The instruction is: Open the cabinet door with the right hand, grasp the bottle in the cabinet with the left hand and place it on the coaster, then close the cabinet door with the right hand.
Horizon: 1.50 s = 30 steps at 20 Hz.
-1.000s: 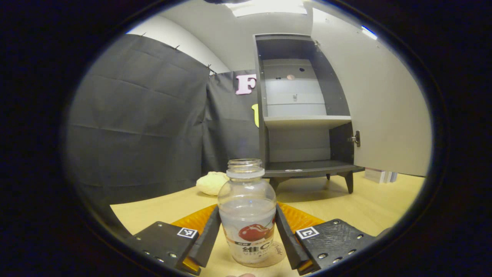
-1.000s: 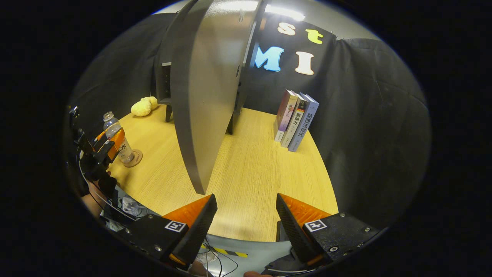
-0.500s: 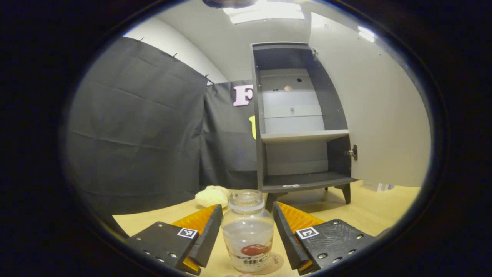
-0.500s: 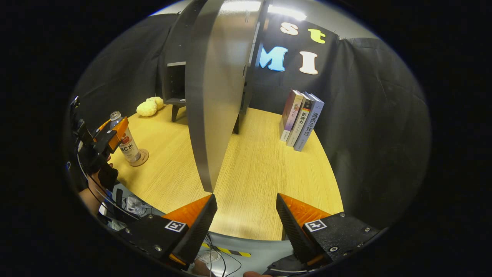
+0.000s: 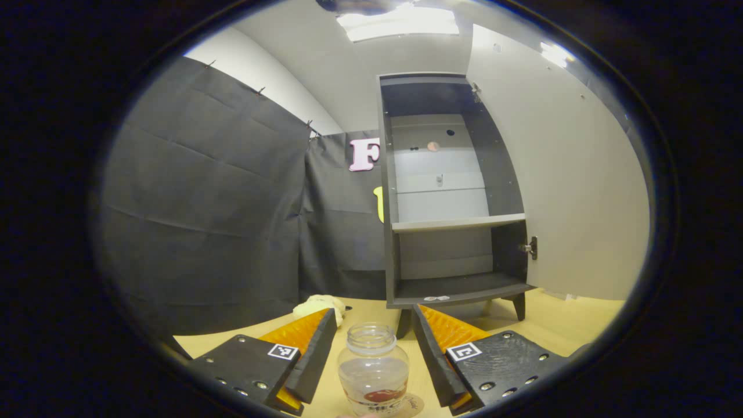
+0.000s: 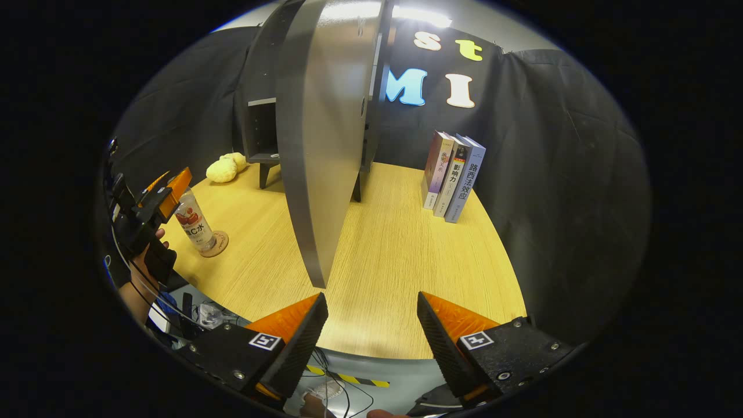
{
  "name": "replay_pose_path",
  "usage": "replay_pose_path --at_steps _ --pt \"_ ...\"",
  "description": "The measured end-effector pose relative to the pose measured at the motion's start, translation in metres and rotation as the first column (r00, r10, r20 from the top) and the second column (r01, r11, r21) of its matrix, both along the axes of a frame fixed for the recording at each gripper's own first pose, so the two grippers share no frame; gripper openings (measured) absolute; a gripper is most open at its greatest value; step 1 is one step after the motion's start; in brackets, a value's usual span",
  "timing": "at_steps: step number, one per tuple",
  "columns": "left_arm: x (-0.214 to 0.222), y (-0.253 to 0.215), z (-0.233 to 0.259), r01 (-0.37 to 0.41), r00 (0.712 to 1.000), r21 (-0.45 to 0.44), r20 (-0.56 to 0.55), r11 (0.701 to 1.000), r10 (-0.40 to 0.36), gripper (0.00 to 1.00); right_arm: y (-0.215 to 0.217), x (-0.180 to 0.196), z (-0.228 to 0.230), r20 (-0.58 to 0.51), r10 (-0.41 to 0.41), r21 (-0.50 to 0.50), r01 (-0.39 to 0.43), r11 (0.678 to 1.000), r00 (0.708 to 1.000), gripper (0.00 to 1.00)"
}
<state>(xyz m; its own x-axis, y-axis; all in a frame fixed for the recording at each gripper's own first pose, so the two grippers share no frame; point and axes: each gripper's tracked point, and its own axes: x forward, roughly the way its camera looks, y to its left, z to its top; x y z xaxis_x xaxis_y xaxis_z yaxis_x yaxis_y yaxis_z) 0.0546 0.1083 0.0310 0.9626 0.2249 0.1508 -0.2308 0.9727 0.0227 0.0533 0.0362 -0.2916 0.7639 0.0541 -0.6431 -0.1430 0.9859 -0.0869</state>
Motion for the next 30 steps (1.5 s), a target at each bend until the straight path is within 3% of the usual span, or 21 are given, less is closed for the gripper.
replay_pose_path --at_steps 7,9,13,17,21,22,23,30 --pt "-0.015 -0.002 0.076 0.016 0.999 -0.010 0.050 1.000 -0.015 0.77 -0.008 0.005 0.006 0.037 -0.043 0.014 0.043 0.999 0.998 0.96" --pt "-0.017 -0.012 0.098 0.056 0.997 0.003 0.060 0.998 -0.056 0.77 -0.009 0.007 0.011 0.049 -0.061 0.037 0.059 0.998 0.997 0.96" --pt "-0.018 -0.019 0.123 0.074 0.997 0.090 -0.029 0.993 -0.072 0.77 -0.022 0.015 0.030 0.090 -0.125 0.086 0.118 0.989 0.988 0.95" --pt "-0.022 -0.043 0.158 0.124 0.990 0.178 -0.088 0.976 -0.110 0.80 -0.050 0.031 0.073 0.170 -0.212 0.131 0.191 0.973 0.962 0.96" --pt "-0.016 -0.074 0.200 0.217 0.975 0.208 -0.084 0.954 -0.203 0.78 -0.077 0.045 0.125 0.270 -0.268 0.152 0.234 0.960 0.925 0.95" --pt "-0.014 -0.074 0.214 0.207 0.978 0.222 -0.057 0.953 -0.199 0.78 -0.079 0.049 0.138 0.289 -0.280 0.164 0.241 0.956 0.915 0.96" --pt "-0.014 -0.076 0.227 0.211 0.977 0.231 -0.036 0.950 -0.208 0.87 -0.080 0.053 0.149 0.305 -0.289 0.178 0.244 0.953 0.907 0.96" --pt "-0.016 -0.077 0.262 0.269 0.962 0.152 -0.002 0.951 -0.272 0.88 -0.050 0.078 0.213 0.420 -0.243 0.190 0.177 0.966 0.874 0.95"
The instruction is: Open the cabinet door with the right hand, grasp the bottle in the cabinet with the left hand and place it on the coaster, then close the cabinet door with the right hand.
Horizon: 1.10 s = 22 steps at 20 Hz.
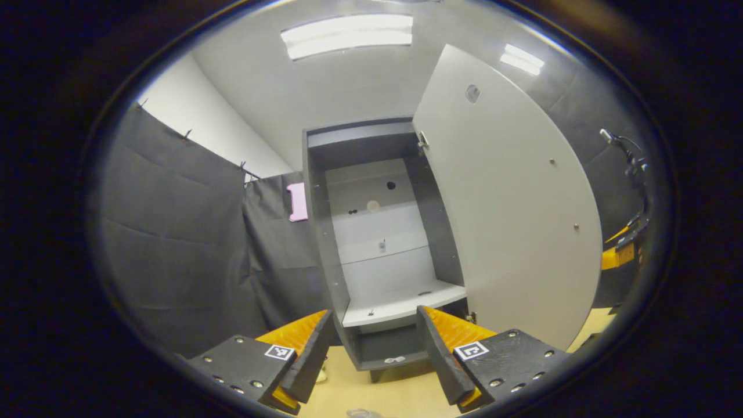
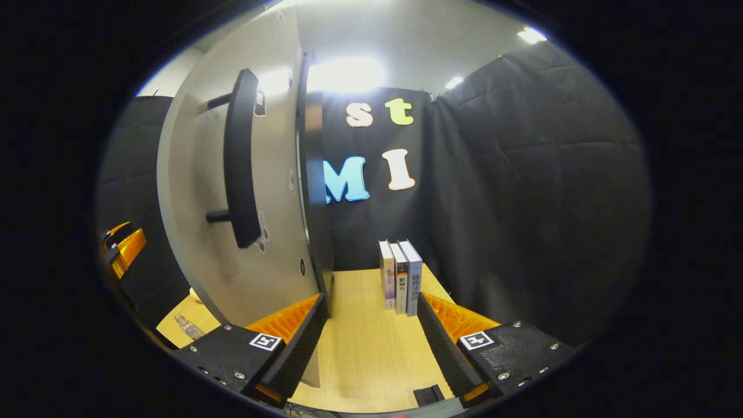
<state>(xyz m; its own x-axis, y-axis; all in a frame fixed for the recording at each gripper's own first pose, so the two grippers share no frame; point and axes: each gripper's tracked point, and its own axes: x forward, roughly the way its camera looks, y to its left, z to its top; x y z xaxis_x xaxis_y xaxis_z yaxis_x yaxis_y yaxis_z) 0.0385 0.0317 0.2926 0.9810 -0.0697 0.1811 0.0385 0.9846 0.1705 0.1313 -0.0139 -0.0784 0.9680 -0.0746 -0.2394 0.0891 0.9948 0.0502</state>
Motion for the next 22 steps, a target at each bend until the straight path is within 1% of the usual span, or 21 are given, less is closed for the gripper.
replay_pose_path --at_steps 1,2,3,4,5,6,8,9,10,11,12,13,15,16,17,18,20,21,22 --pt "0.001 0.001 0.001 0.009 1.000 -0.009 -0.011 1.000 -0.009 0.84 0.004 0.003 0.005 0.012 0.005 -0.008 -0.005 1.000 1.000 0.95" --pt "0.000 0.003 0.002 0.015 1.000 -0.024 -0.025 1.000 -0.016 0.84 0.009 0.005 0.010 0.023 0.009 -0.008 -0.009 1.000 1.000 0.96" --pt "0.003 0.003 0.003 0.030 0.999 -0.041 -0.045 0.999 -0.032 0.89 0.012 0.006 0.014 0.034 0.011 -0.008 -0.011 1.000 0.999 0.95" --pt "0.005 0.006 0.005 0.040 0.997 -0.053 -0.060 0.998 -0.043 0.89 0.015 0.006 0.017 0.046 0.010 -0.011 -0.010 1.000 0.999 0.96" --pt "0.005 0.011 0.008 0.037 0.997 -0.054 -0.066 0.998 -0.040 0.84 0.017 0.007 0.019 0.056 0.010 -0.017 -0.009 1.000 0.998 0.96" --pt "0.005 0.012 0.008 0.034 0.997 -0.043 -0.073 0.998 -0.037 0.88 0.019 0.006 0.022 0.065 0.010 -0.024 -0.008 1.000 0.998 0.96" --pt "0.004 0.007 0.011 0.047 0.996 -0.026 -0.080 0.999 -0.049 0.84 0.027 0.006 0.025 0.081 0.014 -0.030 -0.011 0.999 0.997 0.96" --pt "0.003 0.007 0.014 0.056 0.995 -0.023 -0.080 0.998 -0.058 0.84 0.027 0.007 0.027 0.089 0.006 -0.039 -0.003 0.999 0.996 0.95" --pt "0.002 0.009 0.017 0.063 0.995 -0.028 -0.077 0.998 -0.065 0.89 0.027 0.005 0.029 0.097 0.002 -0.037 0.002 0.999 0.995 0.93" --pt "0.003 0.011 0.016 0.072 0.994 -0.043 -0.079 0.996 -0.075 0.89 0.029 0.005 0.030 0.106 -0.001 -0.026 0.004 1.000 0.994 0.93" --pt "0.004 0.013 0.014 0.078 0.993 -0.057 -0.085 0.995 -0.083 0.84 0.031 0.005 0.031 0.110 -0.005 -0.013 0.007 1.000 0.994 0.93" --pt "0.005 0.014 0.012 0.083 0.992 -0.073 -0.088 0.994 -0.090 0.84 0.033 0.006 0.028 0.104 -0.008 -0.002 0.008 1.000 0.995 0.91" --pt "0.006 0.015 0.009 0.090 0.990 -0.089 -0.100 0.992 -0.098 0.84 0.040 0.005 0.028 0.100 -0.004 0.011 0.003 1.000 0.995 0.91" --pt "0.007 0.015 0.007 0.094 0.989 -0.089 -0.110 0.992 -0.104 0.84 0.045 0.005 0.028 0.098 0.001 0.015 -0.003 1.000 0.995 0.90" --pt "0.007 0.013 0.005 0.100 0.987 -0.091 -0.119 0.991 -0.110 0.88 0.052 0.005 0.028 0.094 0.008 0.017 -0.010 1.000 0.996 0.90" --pt "0.005 0.014 0.002 0.103 0.986 -0.097 -0.124 0.990 -0.115 0.84 0.061 0.004 0.028 0.093 0.022 0.018 -0.024 1.000 0.995 0.90" --pt "0.003 0.020 -0.001 0.102 0.984 -0.102 -0.134 0.990 -0.115 0.84 0.083 0.007 0.032 0.103 0.067 0.013 -0.068 0.998 0.992 0.90" --pt "0.003 0.023 -0.005 0.101 0.984 -0.105 -0.139 0.989 -0.115 0.89 0.095 0.009 0.032 0.105 0.087 0.012 -0.089 0.996 0.991 0.90" --pt "0.003 0.027 -0.007 0.098 0.983 -0.108 -0.142 0.989 -0.113 0.89 0.106 0.010 0.031 0.105 0.108 0.014 -0.110 0.994 0.989 0.90"
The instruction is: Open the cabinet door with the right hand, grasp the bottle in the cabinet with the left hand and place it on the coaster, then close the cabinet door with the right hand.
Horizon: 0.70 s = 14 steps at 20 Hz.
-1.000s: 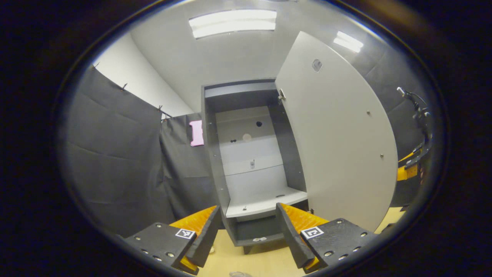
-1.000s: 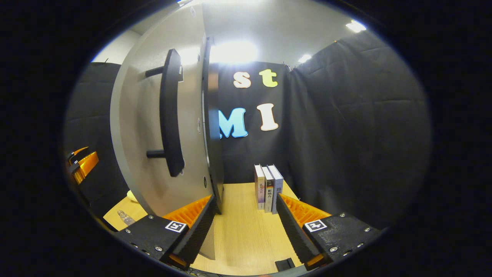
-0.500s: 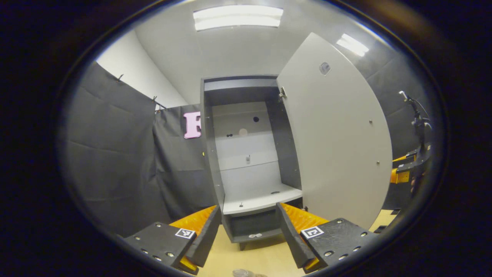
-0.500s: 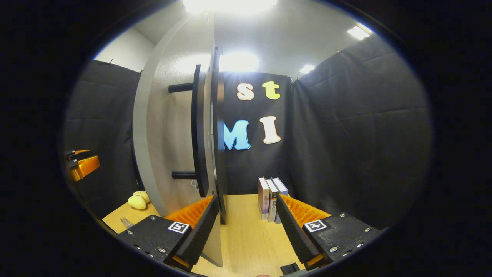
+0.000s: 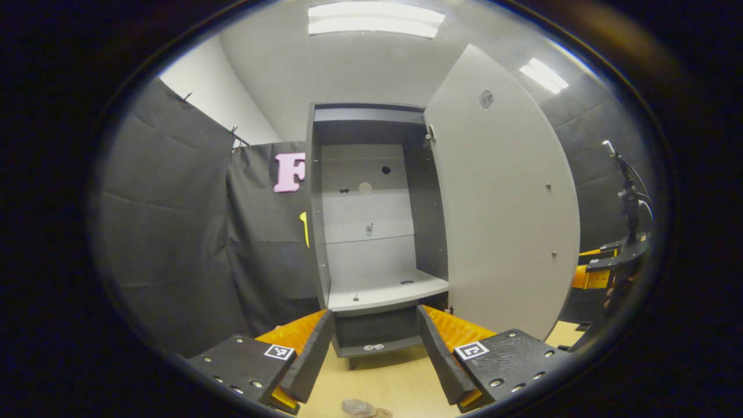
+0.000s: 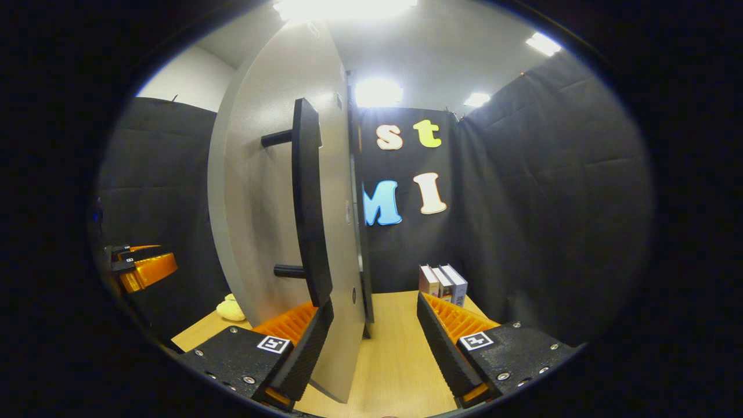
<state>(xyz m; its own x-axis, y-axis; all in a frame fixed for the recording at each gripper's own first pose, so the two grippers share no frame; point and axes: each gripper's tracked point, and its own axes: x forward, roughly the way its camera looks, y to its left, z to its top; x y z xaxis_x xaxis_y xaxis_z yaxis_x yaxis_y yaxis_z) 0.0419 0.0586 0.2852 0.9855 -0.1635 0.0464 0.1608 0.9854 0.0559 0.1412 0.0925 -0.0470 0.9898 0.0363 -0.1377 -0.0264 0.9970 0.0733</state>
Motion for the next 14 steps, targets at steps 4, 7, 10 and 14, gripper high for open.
replay_pose_path --at_steps 4,7,10,14 --pt "0.006 0.017 0.001 -0.012 1.000 0.000 -0.008 1.000 0.012 0.89 0.041 0.010 -0.001 0.001 0.072 0.000 -0.072 0.997 0.997 0.90" --pt "0.016 0.032 -0.004 -0.015 1.000 -0.009 -0.020 1.000 0.014 0.89 0.064 0.019 0.001 0.010 0.095 0.002 -0.095 0.995 0.995 0.90" --pt "0.026 0.046 -0.009 -0.009 1.000 -0.011 -0.029 1.000 0.009 0.89 0.085 0.027 -0.001 0.012 0.105 0.009 -0.105 0.994 0.994 0.90" --pt "0.042 0.060 -0.013 0.015 1.000 -0.010 -0.023 1.000 -0.015 0.84 0.113 0.038 0.000 0.021 0.122 -0.011 -0.122 0.993 0.992 0.90"
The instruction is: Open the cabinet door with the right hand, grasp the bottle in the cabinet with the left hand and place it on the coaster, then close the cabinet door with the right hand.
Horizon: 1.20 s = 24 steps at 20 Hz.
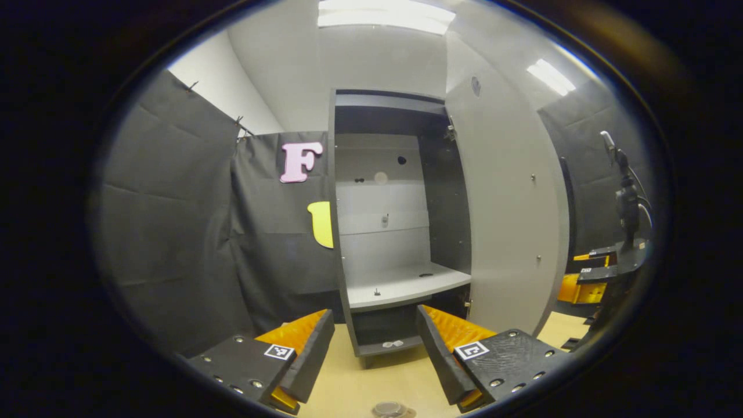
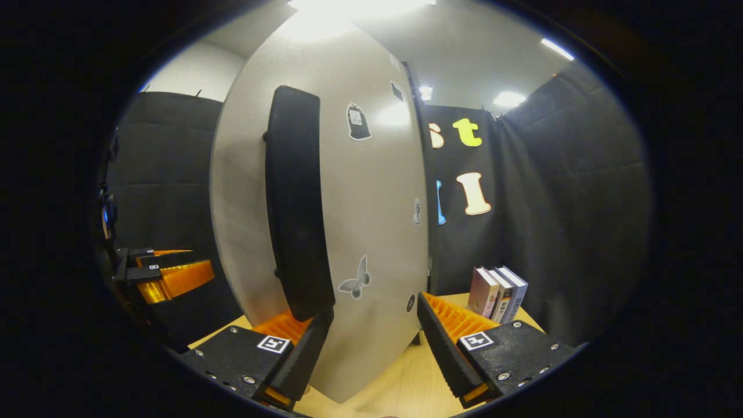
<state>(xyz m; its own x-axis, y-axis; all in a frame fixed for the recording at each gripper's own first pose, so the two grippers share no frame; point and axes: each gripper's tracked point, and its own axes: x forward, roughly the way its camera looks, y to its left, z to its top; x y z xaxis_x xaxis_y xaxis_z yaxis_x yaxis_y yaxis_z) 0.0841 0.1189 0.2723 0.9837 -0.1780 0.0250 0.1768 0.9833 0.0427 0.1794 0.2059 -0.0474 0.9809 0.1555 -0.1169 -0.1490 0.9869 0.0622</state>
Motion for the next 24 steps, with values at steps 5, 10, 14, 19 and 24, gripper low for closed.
replay_pose_path --at_steps 5,10,14,19,24 --pt "0.019 0.011 0.010 0.045 0.998 -0.050 0.038 0.998 -0.043 0.80 0.032 0.019 -0.003 0.016 0.028 -0.003 -0.028 1.000 0.999 0.90" --pt "0.019 0.022 0.023 0.021 0.996 -0.120 0.086 0.993 -0.011 0.84 0.045 0.022 0.010 0.042 -0.002 -0.015 0.003 1.000 0.999 0.92" --pt "0.015 0.040 0.032 -0.117 0.986 -0.024 0.120 0.993 0.119 0.81 0.046 0.027 0.014 0.073 0.006 -0.059 -0.002 0.998 0.997 0.92" --pt "0.024 0.006 0.025 -0.128 0.985 -0.045 0.112 0.991 0.133 0.89 0.034 0.043 0.017 0.075 -0.003 -0.021 0.005 1.000 0.997 0.93" --pt "0.038 -0.012 0.032 -0.155 0.982 -0.015 0.104 0.988 0.156 0.84 0.013 0.060 0.026 0.078 -0.023 -0.012 0.024 1.000 0.997 0.93"
